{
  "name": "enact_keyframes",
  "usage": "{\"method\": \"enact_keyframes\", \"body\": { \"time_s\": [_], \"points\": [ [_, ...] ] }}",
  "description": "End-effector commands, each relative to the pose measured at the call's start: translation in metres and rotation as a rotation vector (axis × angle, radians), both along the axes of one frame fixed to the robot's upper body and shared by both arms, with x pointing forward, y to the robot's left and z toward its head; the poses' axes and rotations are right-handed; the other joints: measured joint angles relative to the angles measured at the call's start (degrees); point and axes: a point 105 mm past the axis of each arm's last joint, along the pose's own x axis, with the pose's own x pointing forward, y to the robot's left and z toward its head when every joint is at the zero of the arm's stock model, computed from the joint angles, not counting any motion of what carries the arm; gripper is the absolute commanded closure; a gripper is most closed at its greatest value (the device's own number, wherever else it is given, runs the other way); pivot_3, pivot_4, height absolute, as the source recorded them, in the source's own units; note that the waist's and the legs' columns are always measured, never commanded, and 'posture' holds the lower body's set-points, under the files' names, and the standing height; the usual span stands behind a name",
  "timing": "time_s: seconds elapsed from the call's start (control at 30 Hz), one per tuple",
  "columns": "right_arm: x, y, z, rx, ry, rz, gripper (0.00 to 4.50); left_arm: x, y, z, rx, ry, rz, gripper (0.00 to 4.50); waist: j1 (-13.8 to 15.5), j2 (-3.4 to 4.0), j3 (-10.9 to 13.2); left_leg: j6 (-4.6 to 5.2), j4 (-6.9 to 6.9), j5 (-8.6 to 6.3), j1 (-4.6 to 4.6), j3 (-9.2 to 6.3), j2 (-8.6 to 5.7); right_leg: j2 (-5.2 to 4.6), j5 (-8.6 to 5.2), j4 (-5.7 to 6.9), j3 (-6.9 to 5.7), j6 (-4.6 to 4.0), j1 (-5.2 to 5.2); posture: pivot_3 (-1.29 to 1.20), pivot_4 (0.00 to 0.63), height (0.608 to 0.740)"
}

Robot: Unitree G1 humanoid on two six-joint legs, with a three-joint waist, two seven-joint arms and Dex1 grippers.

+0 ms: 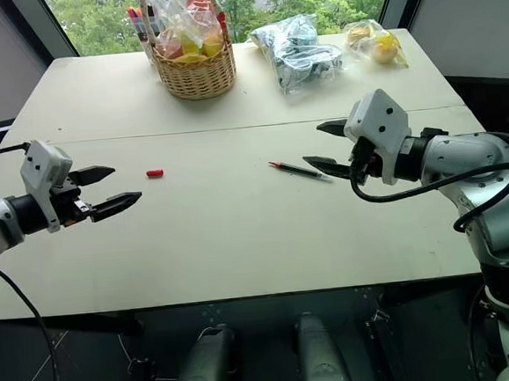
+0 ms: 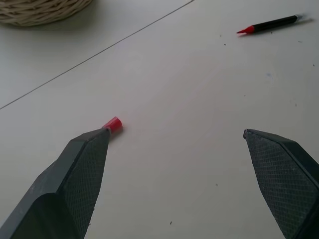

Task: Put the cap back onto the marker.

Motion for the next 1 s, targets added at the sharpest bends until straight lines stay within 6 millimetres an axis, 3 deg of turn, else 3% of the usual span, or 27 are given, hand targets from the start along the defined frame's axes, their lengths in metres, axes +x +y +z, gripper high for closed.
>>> {"method": "enact_keyframes", "body": {
  "time_s": [0.03,0.33,0.53,0.7,1.0],
  "points": [
    [-0.004,0.006,0.010,-0.003,-0.048,0.027,1.67,-0.002,0.004,0.011,0.003,-0.037,0.006,0.03,0.0,0.00,0.0,0.00,0.00,0.00,0.00,0.00,0.00,0.00,0.00,0.00,0.00,0.00,0.00,0.00,0.150,0.740],
    [-0.004,0.008,0.008,0.003,-0.051,0.026,1.67,0.010,0.017,0.002,-0.029,-0.017,0.050,0.03,0.0,0.00,0.0,0.00,0.00,0.00,0.00,0.00,0.00,0.00,0.00,0.00,0.00,0.00,0.00,0.00,0.150,0.740],
    [-0.003,0.008,0.003,0.000,-0.050,0.019,1.67,0.056,0.030,-0.020,-0.073,-0.021,0.160,0.03,0.4,-0.03,0.0,0.00,0.06,0.00,-0.01,-0.01,-0.04,0.00,0.02,0.01,-0.03,0.03,0.03,0.00,0.150,0.740],
    [-0.004,0.006,0.002,-0.006,-0.064,-0.007,1.67,0.089,0.024,-0.040,-0.062,-0.018,0.205,0.03,0.2,-0.04,0.0,0.02,0.07,-0.01,-0.05,0.00,-0.07,-0.02,0.12,0.00,-0.03,0.21,0.02,0.00,0.150,0.740],
    [-0.012,-0.001,-0.001,-0.007,-0.073,-0.067,1.67,0.116,0.011,-0.065,-0.033,0.018,0.240,0.03,0.1,-0.05,0.0,0.05,0.06,-0.03,-0.07,0.00,-0.06,-0.01,0.13,0.03,-0.03,0.22,-0.03,0.00,0.150,0.740]
  ]
}}
